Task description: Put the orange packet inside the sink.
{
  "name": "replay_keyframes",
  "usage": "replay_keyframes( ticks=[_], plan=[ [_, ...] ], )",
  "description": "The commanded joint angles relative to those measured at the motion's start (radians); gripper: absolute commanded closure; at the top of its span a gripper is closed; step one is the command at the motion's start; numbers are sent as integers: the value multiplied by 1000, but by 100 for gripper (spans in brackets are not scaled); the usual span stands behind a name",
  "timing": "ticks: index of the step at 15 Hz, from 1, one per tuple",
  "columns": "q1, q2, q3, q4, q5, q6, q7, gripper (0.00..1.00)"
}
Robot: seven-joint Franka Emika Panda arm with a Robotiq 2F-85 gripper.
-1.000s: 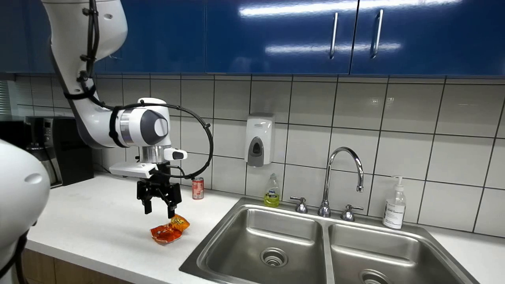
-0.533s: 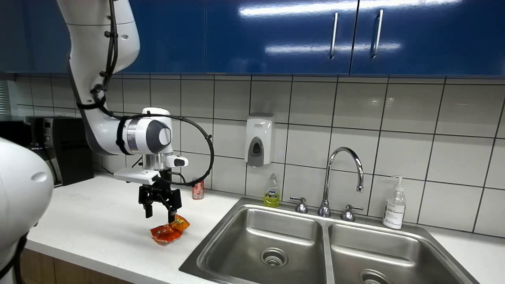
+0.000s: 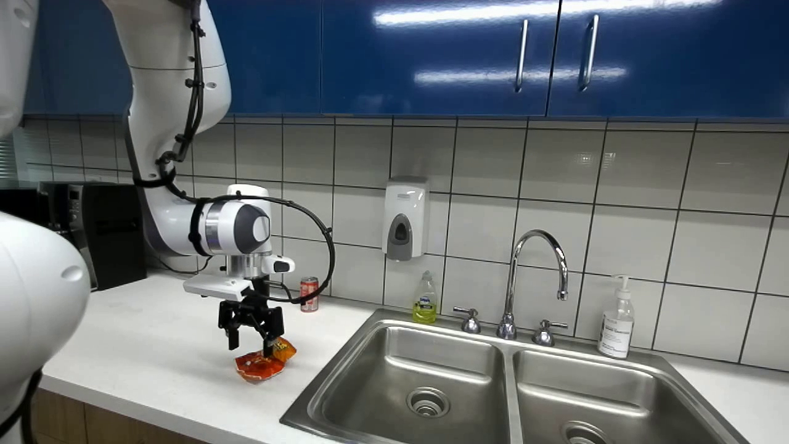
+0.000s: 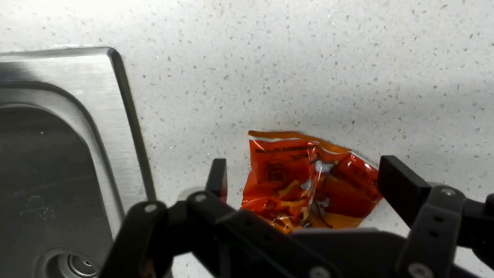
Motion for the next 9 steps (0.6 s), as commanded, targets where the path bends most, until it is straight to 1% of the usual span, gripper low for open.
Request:
replay_keyframes(
  ticks=[1, 9],
  plan=[
    [31, 46, -28, 42, 8, 14, 20, 0],
    [49, 112, -63, 85, 40, 53, 28, 0]
  ],
)
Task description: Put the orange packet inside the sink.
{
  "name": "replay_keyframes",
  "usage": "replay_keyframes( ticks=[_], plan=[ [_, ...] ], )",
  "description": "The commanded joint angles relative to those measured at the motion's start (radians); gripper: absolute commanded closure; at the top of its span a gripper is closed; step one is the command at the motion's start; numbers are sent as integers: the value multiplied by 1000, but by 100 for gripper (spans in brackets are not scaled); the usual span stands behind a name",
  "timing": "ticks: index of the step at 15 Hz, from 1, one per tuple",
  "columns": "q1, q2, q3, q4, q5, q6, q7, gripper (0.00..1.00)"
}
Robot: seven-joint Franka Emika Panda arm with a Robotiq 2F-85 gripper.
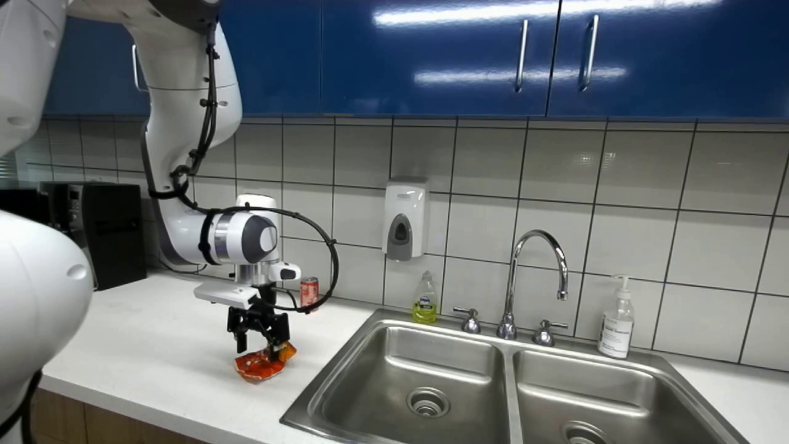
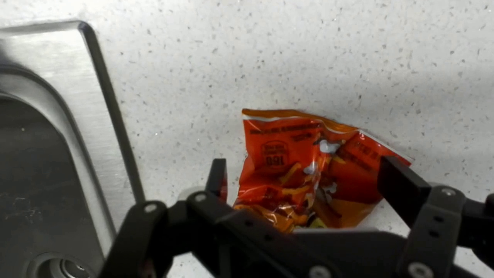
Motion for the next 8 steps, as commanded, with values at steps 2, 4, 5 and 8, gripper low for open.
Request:
replay_keyframes(
  ticks=[2, 4, 5, 8],
  plan=[
    [29, 32, -34, 28, 16, 21, 33, 0],
    [34, 38, -42, 32, 16, 25, 38, 0],
    [36, 40, -45, 34, 17, 26, 40, 0],
    [41, 46, -53, 39, 16, 30, 47, 25]
  ],
)
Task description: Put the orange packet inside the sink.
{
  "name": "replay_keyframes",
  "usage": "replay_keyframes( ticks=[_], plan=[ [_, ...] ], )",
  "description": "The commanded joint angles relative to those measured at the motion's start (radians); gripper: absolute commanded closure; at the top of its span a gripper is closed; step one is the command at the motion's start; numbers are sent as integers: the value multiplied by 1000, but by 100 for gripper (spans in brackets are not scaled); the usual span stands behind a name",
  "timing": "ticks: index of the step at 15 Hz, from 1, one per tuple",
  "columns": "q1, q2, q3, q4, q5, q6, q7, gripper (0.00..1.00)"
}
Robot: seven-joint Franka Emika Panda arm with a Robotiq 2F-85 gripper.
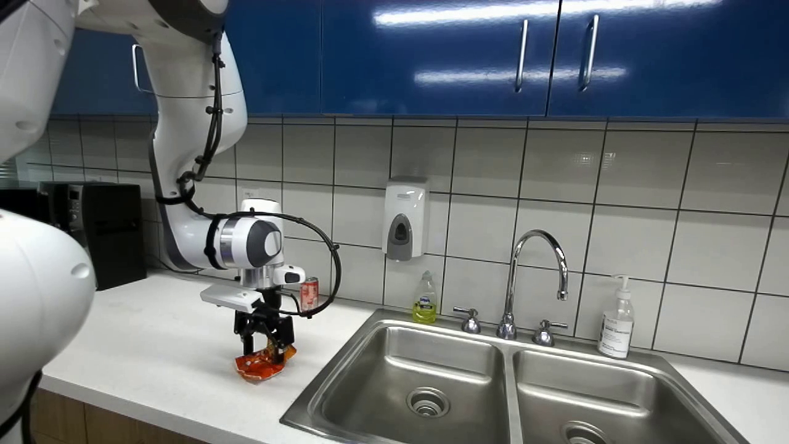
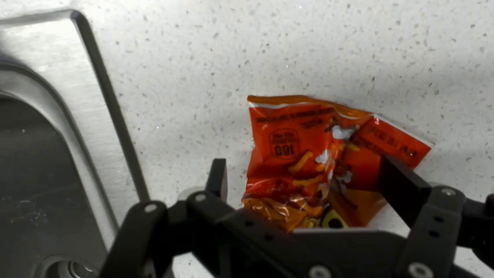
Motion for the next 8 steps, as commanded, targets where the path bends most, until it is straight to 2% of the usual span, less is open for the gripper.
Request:
replay_keyframes(
  ticks=[1, 8],
  plan=[
    [22, 11, -19, 16, 17, 10, 17, 28],
    [13, 15, -11, 18, 44, 11, -1, 82]
  ],
)
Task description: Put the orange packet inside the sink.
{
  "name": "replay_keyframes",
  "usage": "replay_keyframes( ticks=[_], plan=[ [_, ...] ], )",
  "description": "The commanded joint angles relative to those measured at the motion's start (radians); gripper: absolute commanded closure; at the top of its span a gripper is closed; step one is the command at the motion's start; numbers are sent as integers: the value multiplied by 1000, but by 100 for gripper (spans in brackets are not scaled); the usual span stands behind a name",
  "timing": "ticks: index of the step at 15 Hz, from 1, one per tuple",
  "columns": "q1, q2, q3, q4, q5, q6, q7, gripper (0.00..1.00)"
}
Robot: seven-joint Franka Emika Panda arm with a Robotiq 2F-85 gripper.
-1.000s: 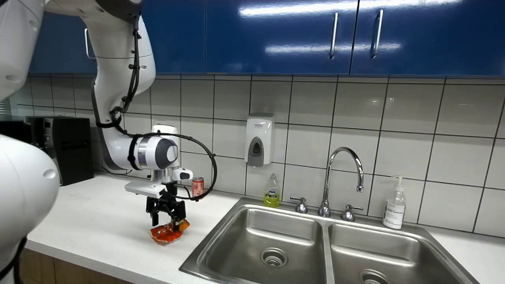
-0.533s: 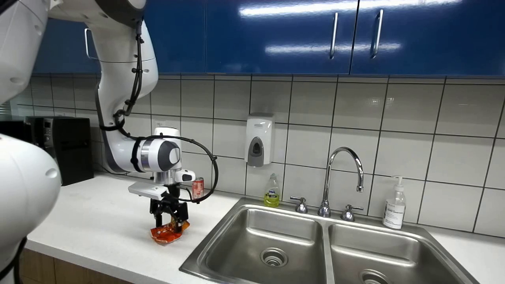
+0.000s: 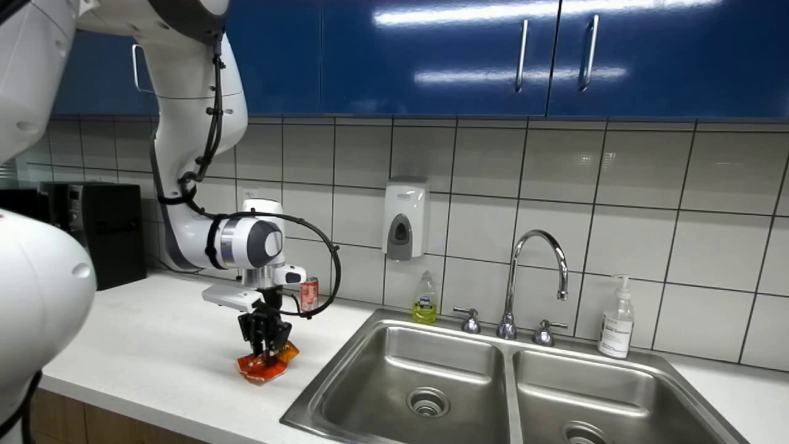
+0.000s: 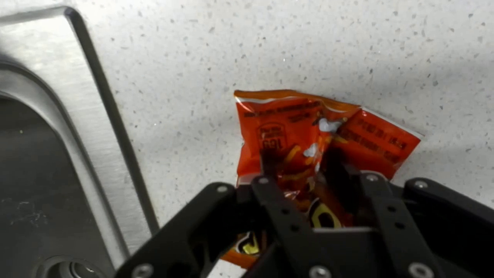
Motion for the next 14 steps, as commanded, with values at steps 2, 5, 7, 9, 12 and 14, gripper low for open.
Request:
replay_keyframes(
  ticks=[2, 5, 7, 9, 12, 14],
  plan=[
    [5, 13, -1, 13, 39, 5, -8, 98],
    [4, 18, -2, 15, 49, 6, -9, 100],
    [6, 17, -6, 13, 48, 8, -6, 100],
    [9, 17, -9, 14, 42, 4, -4, 100],
    [16, -6, -19, 20, 23, -16, -3, 100],
    [24, -33, -31, 27, 1, -42, 3, 100]
  ],
)
